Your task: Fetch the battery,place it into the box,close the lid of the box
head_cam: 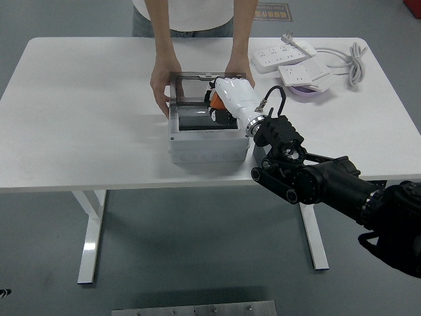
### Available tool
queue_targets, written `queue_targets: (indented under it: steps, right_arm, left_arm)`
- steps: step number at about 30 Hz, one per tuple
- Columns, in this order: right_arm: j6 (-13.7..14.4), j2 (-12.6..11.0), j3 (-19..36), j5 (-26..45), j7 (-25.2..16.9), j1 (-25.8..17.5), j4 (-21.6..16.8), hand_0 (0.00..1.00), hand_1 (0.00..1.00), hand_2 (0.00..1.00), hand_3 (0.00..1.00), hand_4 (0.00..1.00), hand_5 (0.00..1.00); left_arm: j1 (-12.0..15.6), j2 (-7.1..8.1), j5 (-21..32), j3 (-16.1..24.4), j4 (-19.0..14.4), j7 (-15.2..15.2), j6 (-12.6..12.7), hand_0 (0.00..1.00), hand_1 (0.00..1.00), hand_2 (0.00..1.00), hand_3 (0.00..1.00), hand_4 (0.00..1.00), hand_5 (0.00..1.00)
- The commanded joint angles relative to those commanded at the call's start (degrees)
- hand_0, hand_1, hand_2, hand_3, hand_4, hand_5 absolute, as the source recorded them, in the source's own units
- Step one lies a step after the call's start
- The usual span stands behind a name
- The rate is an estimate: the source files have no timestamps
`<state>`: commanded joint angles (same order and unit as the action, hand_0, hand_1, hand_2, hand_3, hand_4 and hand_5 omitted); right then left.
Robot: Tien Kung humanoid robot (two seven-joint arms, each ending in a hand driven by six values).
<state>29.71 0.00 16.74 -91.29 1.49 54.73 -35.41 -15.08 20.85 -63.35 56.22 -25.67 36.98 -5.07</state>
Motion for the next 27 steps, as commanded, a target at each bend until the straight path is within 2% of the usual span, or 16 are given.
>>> queue_targets:
  steps: [7, 8, 13, 14, 18, 19, 25, 26, 27]
  right_arm:
    - [-0.20, 0.00, 0.09, 0.66, -0.45, 0.04, 0.04, 0.212, 0.250, 0.318, 0.418, 0.225, 0.024]
    - [-0.27, 0.00, 0.09, 0.66, -0.46, 0.03, 0.02, 0.220, 0.256, 0.328, 0.492, 0.232, 0.024]
    - [-1.07, 0.00, 0.17, 1.35, -0.88, -0.07, 0.21, 0.220, 0.256, 0.328, 0.492, 0.232, 0.024]
    - [-1.32, 0.00, 0.23, 1.57, -0.96, -0.08, 0.28, 0.238, 0.279, 0.360, 0.560, 0.246, 0.002]
    - [-2.11, 0.00, 0.43, 1.98, -1.03, -0.07, 0.44, 0.238, 0.279, 0.360, 0.560, 0.246, 0.002]
    - [-2.27, 0.00, 0.50, 2.06, -1.06, -0.06, 0.48, 0.359, 0.388, 0.467, 0.600, 0.304, 0.036]
    - [-2.74, 0.00, 0.61, 2.22, -1.00, -0.07, 0.65, 0.359, 0.388, 0.467, 0.600, 0.304, 0.036]
    - [-2.76, 0.00, 0.61, 2.26, -1.01, -0.09, 0.69, 0.589, 0.574, 0.586, 0.637, 0.328, 0.202]
    - [-2.80, 0.00, 0.63, 2.28, -1.01, -0.10, 0.72, 0.589, 0.574, 0.586, 0.637, 0.328, 0.202]
  left_arm:
    - [-0.05, -0.05, 0.04, -0.02, 0.01, 0.00, 0.05, 0.859, 0.919, 0.860, 0.873, 0.907, 0.902]
    - [-0.07, -0.06, 0.04, -0.01, 0.01, 0.00, 0.04, 0.859, 0.919, 0.860, 0.873, 0.907, 0.902]
    - [-0.16, -0.13, -0.02, 0.01, 0.02, 0.00, 0.04, 0.859, 0.919, 0.860, 0.873, 0.907, 0.902]
    - [-0.19, -0.15, -0.03, 0.01, 0.01, 0.00, 0.02, 0.859, 0.918, 0.859, 0.871, 0.908, 0.899]
    - [-0.31, -0.19, -0.26, 0.16, 0.00, 0.00, -0.04, 0.859, 0.918, 0.859, 0.871, 0.908, 0.899]
    - [-0.36, -0.21, -0.28, 0.18, 0.00, 0.00, -0.05, 0.860, 0.917, 0.859, 0.870, 0.907, 0.896]
    - [-0.66, -0.41, -0.66, 0.45, 0.00, 0.00, -0.24, 0.860, 0.917, 0.859, 0.870, 0.907, 0.896]
    - [-0.71, -0.46, -0.72, 0.48, 0.00, 0.00, -0.26, 0.860, 0.917, 0.858, 0.871, 0.906, 0.889]
    - [-0.75, -0.50, -0.77, 0.51, 0.00, 0.00, -0.30, 0.860, 0.917, 0.858, 0.871, 0.906, 0.889]
